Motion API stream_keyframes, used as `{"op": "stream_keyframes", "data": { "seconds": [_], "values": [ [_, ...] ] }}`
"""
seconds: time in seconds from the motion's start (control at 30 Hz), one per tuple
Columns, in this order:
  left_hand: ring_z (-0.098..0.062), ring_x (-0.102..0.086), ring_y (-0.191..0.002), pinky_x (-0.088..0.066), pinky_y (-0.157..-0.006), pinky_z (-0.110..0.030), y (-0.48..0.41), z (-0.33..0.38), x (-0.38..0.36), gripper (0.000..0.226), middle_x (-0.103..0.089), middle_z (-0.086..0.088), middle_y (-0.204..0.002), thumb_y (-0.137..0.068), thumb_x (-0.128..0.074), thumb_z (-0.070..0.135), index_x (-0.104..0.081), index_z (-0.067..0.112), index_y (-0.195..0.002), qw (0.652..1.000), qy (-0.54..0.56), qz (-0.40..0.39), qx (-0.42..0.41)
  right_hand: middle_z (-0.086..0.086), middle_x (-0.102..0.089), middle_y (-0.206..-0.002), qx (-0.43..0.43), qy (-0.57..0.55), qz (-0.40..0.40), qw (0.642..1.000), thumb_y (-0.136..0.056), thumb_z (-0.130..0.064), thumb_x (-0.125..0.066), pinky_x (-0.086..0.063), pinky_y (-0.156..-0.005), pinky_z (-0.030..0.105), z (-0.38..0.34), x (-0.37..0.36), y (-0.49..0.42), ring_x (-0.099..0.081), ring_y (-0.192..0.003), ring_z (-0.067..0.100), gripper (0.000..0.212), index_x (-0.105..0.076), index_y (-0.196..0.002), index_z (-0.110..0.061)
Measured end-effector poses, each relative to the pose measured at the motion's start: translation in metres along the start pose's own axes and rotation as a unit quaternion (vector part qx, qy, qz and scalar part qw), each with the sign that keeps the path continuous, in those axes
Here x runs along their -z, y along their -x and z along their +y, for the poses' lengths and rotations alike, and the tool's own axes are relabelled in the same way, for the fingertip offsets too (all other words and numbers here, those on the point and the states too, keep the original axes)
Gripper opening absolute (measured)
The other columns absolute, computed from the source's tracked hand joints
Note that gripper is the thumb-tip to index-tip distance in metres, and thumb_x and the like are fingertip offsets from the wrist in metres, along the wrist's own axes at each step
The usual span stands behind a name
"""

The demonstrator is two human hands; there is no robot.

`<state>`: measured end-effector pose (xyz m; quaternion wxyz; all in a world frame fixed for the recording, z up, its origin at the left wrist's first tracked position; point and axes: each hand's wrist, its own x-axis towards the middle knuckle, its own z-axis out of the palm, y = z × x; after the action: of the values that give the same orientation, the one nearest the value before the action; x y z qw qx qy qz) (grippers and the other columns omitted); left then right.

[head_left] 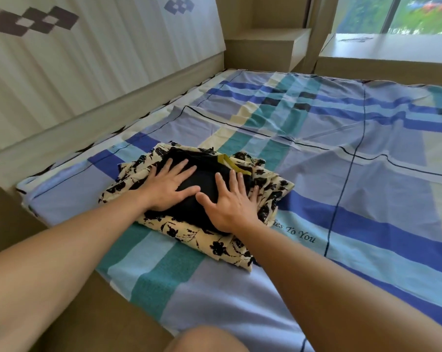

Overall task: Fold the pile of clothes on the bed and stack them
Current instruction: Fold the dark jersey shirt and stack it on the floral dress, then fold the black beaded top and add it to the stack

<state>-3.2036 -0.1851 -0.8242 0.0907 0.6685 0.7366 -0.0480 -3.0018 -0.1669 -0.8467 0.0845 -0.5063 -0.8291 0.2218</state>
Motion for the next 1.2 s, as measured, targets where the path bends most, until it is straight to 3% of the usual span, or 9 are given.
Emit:
{"op": "stream_keyframes", "data": {
  "seconds": [0.1,0.27,0.37,0.53,0.73,0.87,0.97,1.13,1.2],
  "values": [
    [-0.024,0.005,-0.154,-0.003,-0.123,-0.055,0.0,0.007,0.021,0.098,0.002,0.009,-0.167,-0.072,-0.017,0.091,-0.007,0.043,-0.157,0.999,-0.014,-0.033,0.02,0.004,0.014,-0.167,0.013,0.007,-0.011,1.0,-0.093,-0.077,-0.018,0.015,-0.12,0.058,-0.001,0.012,0.001,0.021,-0.152,0.021,0.084,-0.002,-0.16,-0.03],
    [-0.031,-0.033,-0.143,-0.029,-0.116,-0.054,0.0,0.076,0.054,0.084,-0.036,-0.007,-0.157,-0.087,-0.051,0.068,-0.025,0.026,-0.154,0.991,-0.064,0.091,0.077,0.008,-0.002,-0.169,0.076,-0.028,0.049,0.995,-0.098,-0.065,-0.034,0.007,-0.123,0.053,0.034,0.054,0.026,0.007,-0.155,0.023,0.078,-0.009,-0.16,-0.026],
    [-0.031,-0.038,-0.141,-0.035,-0.113,-0.049,0.006,0.151,0.056,0.085,-0.036,-0.008,-0.157,-0.088,-0.054,0.066,-0.024,0.022,-0.155,0.995,0.009,0.087,0.052,0.009,-0.008,-0.168,0.06,-0.021,0.084,0.994,-0.098,-0.054,-0.048,0.0,-0.124,0.053,0.087,0.091,0.056,0.0,-0.155,0.025,0.08,-0.007,-0.16,-0.024],
    [-0.027,-0.042,-0.139,-0.037,-0.111,-0.037,0.028,0.3,0.056,0.08,-0.04,-0.009,-0.155,-0.09,-0.058,0.059,-0.029,0.02,-0.154,0.987,0.113,0.02,-0.109,0.011,-0.018,-0.165,-0.055,0.005,0.144,0.988,-0.091,-0.043,-0.065,-0.015,-0.123,0.05,0.21,0.162,0.132,-0.019,-0.151,0.029,0.093,-0.007,-0.16,-0.02],
    [-0.024,-0.044,-0.137,-0.037,-0.111,-0.034,0.06,0.423,0.039,0.082,-0.039,-0.007,-0.156,-0.089,-0.054,0.066,-0.029,0.024,-0.154,0.964,0.137,-0.073,-0.217,0.015,-0.034,-0.153,-0.22,-0.036,0.24,0.945,-0.088,-0.029,-0.072,-0.025,-0.119,0.035,0.344,0.231,0.252,-0.033,-0.143,0.03,0.083,-0.026,-0.156,-0.013],
    [-0.02,-0.038,-0.142,-0.033,-0.113,-0.032,0.073,0.459,0.013,0.074,-0.037,0.001,-0.157,-0.093,-0.053,0.06,-0.031,0.024,-0.154,0.957,0.128,-0.074,-0.248,0.014,-0.034,-0.147,-0.344,-0.028,0.287,0.893,-0.083,-0.031,-0.075,-0.033,-0.115,0.039,0.422,0.243,0.321,-0.042,-0.135,0.033,0.08,-0.036,-0.15,-0.013],
    [-0.017,-0.032,-0.146,-0.029,-0.117,-0.034,0.078,0.467,-0.004,0.075,-0.031,0.006,-0.161,-0.093,-0.051,0.061,-0.027,0.026,-0.155,0.96,0.092,-0.078,-0.252,0.019,-0.027,-0.153,-0.418,0.013,0.302,0.857,-0.077,-0.034,-0.078,-0.035,-0.114,0.044,0.463,0.249,0.346,-0.038,-0.138,0.039,0.092,-0.028,-0.154,-0.02],
    [-0.017,-0.036,-0.142,-0.028,-0.116,-0.034,0.078,0.461,-0.01,0.072,-0.034,0.008,-0.156,-0.094,-0.045,0.064,-0.022,0.033,-0.154,0.965,0.04,-0.073,-0.248,0.015,-0.023,-0.159,-0.446,0.074,0.228,0.863,-0.078,-0.044,-0.08,-0.025,-0.117,0.05,0.498,0.253,0.348,-0.025,-0.148,0.034,0.114,-0.002,-0.16,-0.025],
    [-0.016,-0.035,-0.142,-0.027,-0.117,-0.035,0.076,0.456,-0.007,0.07,-0.035,0.009,-0.155,-0.094,-0.046,0.064,-0.024,0.034,-0.153,0.967,0.048,-0.067,-0.243,0.011,-0.032,-0.154,-0.455,0.088,0.227,0.856,-0.078,-0.045,-0.079,-0.024,-0.117,0.051,0.508,0.249,0.346,-0.033,-0.143,0.033,0.116,0.001,-0.16,-0.021]
  ]
}}
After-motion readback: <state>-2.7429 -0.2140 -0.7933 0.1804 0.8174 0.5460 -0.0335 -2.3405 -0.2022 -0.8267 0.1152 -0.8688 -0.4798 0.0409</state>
